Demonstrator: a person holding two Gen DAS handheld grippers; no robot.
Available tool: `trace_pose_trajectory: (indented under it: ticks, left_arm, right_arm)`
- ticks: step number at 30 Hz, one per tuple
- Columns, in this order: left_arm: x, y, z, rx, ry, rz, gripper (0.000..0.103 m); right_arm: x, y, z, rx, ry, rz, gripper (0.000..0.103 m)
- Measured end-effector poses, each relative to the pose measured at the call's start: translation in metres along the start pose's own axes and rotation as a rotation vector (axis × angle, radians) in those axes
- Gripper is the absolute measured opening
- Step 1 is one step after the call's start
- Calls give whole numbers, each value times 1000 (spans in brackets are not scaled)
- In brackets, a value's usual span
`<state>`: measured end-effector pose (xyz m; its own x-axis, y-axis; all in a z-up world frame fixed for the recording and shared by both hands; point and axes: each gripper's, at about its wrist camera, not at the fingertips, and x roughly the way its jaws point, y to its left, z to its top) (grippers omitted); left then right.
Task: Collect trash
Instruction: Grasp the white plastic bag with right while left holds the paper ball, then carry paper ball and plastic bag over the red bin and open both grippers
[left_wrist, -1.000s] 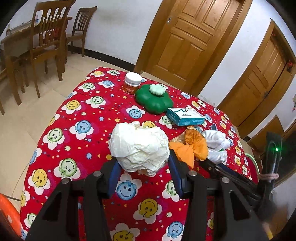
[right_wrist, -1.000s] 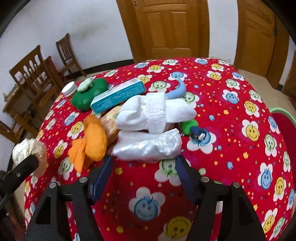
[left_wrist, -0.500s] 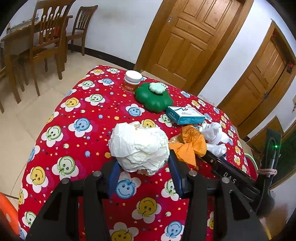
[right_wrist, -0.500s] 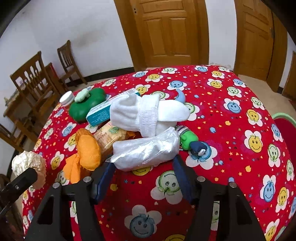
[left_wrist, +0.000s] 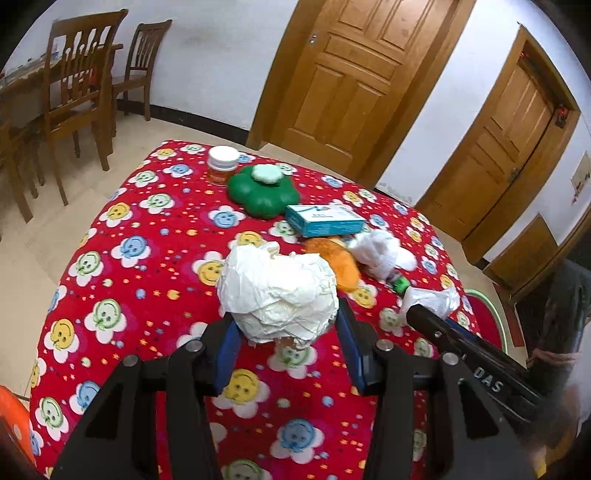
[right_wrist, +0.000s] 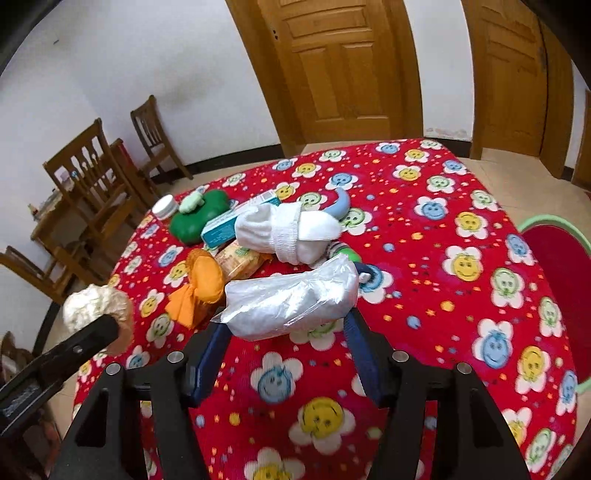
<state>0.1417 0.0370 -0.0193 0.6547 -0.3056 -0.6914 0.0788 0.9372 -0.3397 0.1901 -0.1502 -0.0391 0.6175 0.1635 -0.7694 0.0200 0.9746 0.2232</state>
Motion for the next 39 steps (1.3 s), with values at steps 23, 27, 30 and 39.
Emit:
trace_pose_trajectory:
  ticks: [23, 27, 30, 39]
  left_arm:
    - [-24, -113, -33, 180, 41, -138, 49]
    - [-22, -133, -34, 207, 54, -159, 49]
    - [-19, -150, -34, 232, 51, -170, 49]
    - [-2, -203, -34, 310, 71, -220, 49]
  right_arm:
    - [-115, -75, -24, 62, -143, -74, 64]
    - [-127, -102, -26, 107, -161, -106, 64]
    - [-134, -122, -27, 139, -179, -129, 64]
    - [-136, -177, -31, 229, -188, -197, 64]
